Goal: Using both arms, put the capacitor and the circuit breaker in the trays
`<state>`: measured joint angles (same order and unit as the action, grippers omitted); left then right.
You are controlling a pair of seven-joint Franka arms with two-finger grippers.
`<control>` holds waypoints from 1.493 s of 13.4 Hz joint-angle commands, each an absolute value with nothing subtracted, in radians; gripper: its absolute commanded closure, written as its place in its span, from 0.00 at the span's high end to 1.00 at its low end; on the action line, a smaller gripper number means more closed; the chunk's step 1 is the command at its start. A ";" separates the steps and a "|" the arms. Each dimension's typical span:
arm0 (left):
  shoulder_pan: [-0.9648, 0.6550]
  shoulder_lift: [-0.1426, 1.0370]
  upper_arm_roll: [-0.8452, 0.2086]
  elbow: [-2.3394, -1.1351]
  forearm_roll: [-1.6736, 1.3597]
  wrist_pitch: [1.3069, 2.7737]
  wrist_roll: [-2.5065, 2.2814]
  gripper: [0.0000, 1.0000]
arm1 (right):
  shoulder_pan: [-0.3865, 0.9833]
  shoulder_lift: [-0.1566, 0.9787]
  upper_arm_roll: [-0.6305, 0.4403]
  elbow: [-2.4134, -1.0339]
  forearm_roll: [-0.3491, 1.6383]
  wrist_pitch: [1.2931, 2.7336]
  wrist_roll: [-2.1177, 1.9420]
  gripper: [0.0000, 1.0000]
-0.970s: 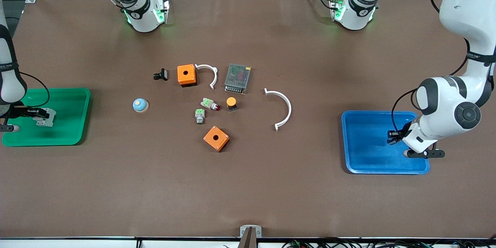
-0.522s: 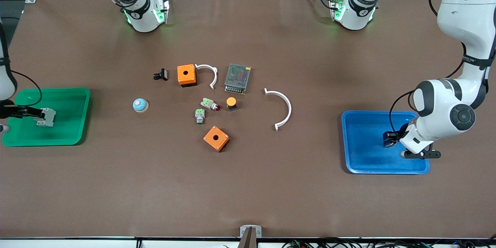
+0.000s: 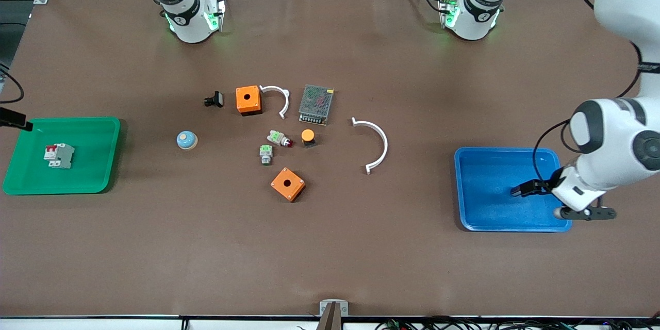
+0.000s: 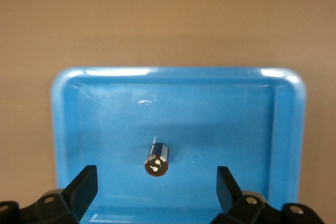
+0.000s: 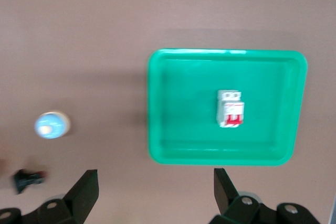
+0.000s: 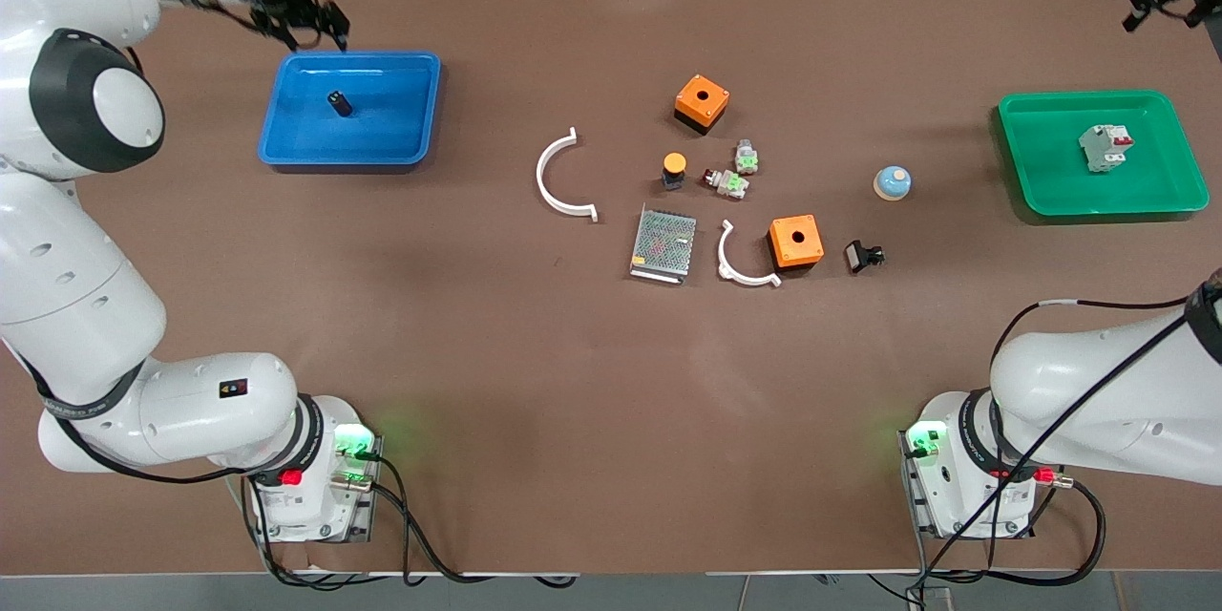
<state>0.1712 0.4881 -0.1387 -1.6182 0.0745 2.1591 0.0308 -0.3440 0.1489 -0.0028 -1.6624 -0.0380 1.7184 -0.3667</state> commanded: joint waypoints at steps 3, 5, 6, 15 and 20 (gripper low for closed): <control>0.175 0.431 -0.161 -1.376 0.084 1.852 0.037 1.00 | -0.112 0.008 -0.009 -1.698 -0.025 1.597 -0.059 0.98; 0.173 0.349 -0.164 -1.376 0.065 1.797 0.026 1.00 | -0.051 -0.014 -0.009 -1.700 0.033 1.572 0.027 0.98; 0.173 0.306 -0.166 -1.377 0.028 1.763 0.012 1.00 | -0.019 -0.024 -0.009 -1.701 0.049 1.566 0.072 0.98; -0.010 0.134 -0.063 -1.396 -0.009 1.494 -0.092 1.00 | 0.000 -0.054 -0.034 -1.645 0.049 1.542 0.098 1.00; -0.063 0.089 -0.037 -1.440 -0.017 1.473 -0.109 1.00 | -0.008 -0.041 -0.035 -1.577 0.049 1.543 0.098 1.00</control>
<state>-0.0571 0.1216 -0.0487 -1.3985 0.0021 1.4732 -0.1041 0.0055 -0.0417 -0.0401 -1.6033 0.0312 1.5594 0.0965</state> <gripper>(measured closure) 0.000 0.000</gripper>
